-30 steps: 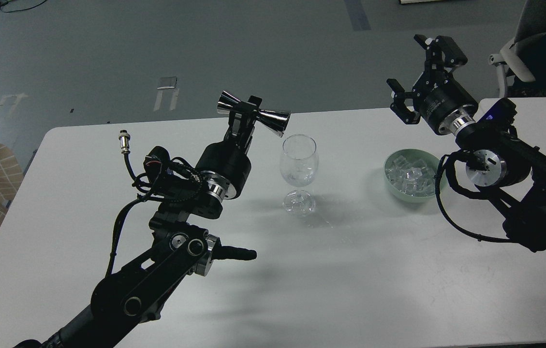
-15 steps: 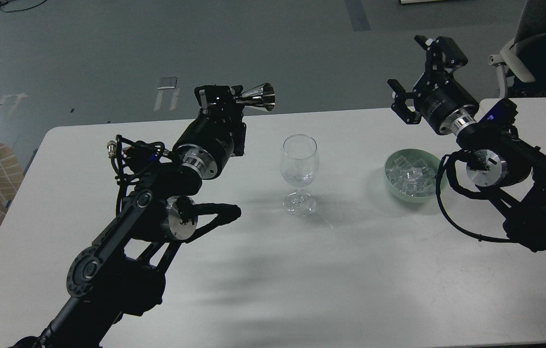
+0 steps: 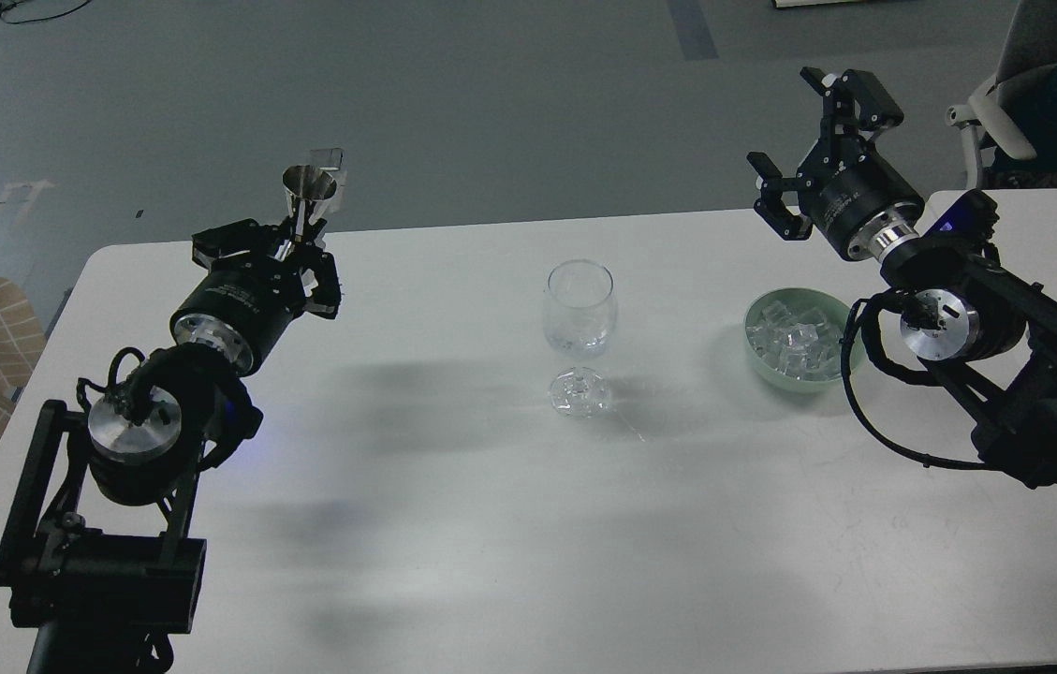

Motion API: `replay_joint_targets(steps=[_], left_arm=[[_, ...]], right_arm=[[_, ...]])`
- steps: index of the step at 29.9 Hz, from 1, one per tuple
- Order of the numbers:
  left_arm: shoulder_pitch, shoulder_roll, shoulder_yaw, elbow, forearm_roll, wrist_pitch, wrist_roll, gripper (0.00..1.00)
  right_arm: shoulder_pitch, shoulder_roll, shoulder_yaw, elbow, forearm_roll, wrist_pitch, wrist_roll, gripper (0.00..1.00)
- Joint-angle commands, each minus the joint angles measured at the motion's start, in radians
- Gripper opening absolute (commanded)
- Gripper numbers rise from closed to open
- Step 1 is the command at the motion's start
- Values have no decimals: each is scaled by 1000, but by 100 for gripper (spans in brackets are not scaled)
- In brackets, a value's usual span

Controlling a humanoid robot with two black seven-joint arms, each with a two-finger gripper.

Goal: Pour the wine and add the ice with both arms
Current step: 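Bring the jigger back and lower it onto the table with left gripper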

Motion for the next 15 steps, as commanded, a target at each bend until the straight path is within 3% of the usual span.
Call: replay_joint_targets(steps=[1,7,15], left_arm=[[14,1,-6,129,-7,-96,-21,25],[14,-6,-59,244,-7,-147,-27,32],[12,-2,-61,266,-8,-152,-24,43]], right_arm=[[-1,0,-2,0,0,0,-2,100],[-2,0,-1,0,0,0,-2,100],[-4,0,-2,0,-8,0,-2,100]])
